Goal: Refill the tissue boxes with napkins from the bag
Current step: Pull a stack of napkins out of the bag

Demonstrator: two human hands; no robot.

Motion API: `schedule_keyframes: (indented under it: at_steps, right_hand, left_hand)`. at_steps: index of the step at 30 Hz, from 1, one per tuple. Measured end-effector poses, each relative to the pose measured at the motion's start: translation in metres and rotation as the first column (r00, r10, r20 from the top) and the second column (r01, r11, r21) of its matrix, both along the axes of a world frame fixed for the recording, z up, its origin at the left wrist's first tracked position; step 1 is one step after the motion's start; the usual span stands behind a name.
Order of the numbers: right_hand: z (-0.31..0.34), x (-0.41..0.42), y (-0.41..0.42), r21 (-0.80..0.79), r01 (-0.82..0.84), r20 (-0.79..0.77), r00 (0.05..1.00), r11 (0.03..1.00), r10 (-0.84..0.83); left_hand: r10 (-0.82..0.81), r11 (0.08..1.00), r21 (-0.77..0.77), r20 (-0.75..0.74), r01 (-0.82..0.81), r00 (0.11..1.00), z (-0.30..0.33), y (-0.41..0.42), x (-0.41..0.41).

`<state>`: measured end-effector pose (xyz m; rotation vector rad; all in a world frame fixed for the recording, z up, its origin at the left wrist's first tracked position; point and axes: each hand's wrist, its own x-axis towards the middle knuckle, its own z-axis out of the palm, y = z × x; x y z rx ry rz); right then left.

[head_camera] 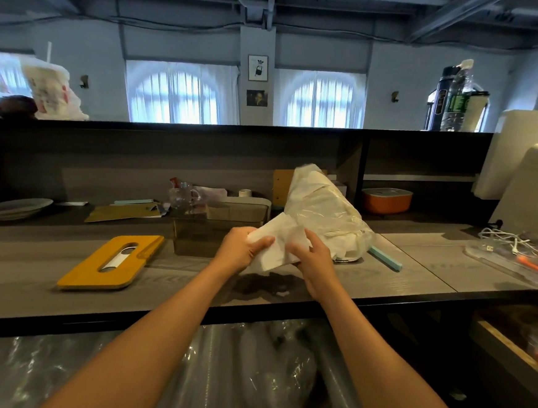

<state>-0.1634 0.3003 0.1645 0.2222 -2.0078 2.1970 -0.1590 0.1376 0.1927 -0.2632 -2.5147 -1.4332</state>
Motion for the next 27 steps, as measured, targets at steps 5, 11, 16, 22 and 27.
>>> schedule_keyframes:
  at_steps: [5, 11, 16, 22, 27]
  right_hand:
    - [0.002, 0.006, 0.003, -0.099, 0.043, 0.001, 0.999, 0.994, -0.043]
    - [0.011, 0.017, -0.006, 0.002, 0.000, 0.055, 0.998, 1.000, 0.000]
    - [0.013, 0.013, -0.006, -0.222, 0.000, 0.155, 0.987, 0.975, 0.036]
    - [0.004, 0.015, -0.011, 0.338, -0.147, 0.060, 0.989, 0.930, 0.135]
    - [0.006, 0.016, -0.007, 0.374, -0.203, 0.064, 0.979, 0.905, 0.193]
  left_hand:
    - [-0.214, 0.964, 0.229, 0.357, 0.136, 0.909, 0.001, 0.010, 0.010]
    - [-0.120, 0.908, 0.417, 0.361, -0.045, 0.925, -0.009, 0.056, 0.006]
    - [0.099, 0.812, 0.539, 0.256, -0.227, 0.962, -0.018, 0.063, 0.001]
    - [0.253, 0.920, 0.261, 0.177, -0.293, 0.951, -0.029, 0.043, -0.004]
    - [0.107, 0.857, 0.478, 0.198, -0.191, 0.974, -0.028, 0.026, -0.001]
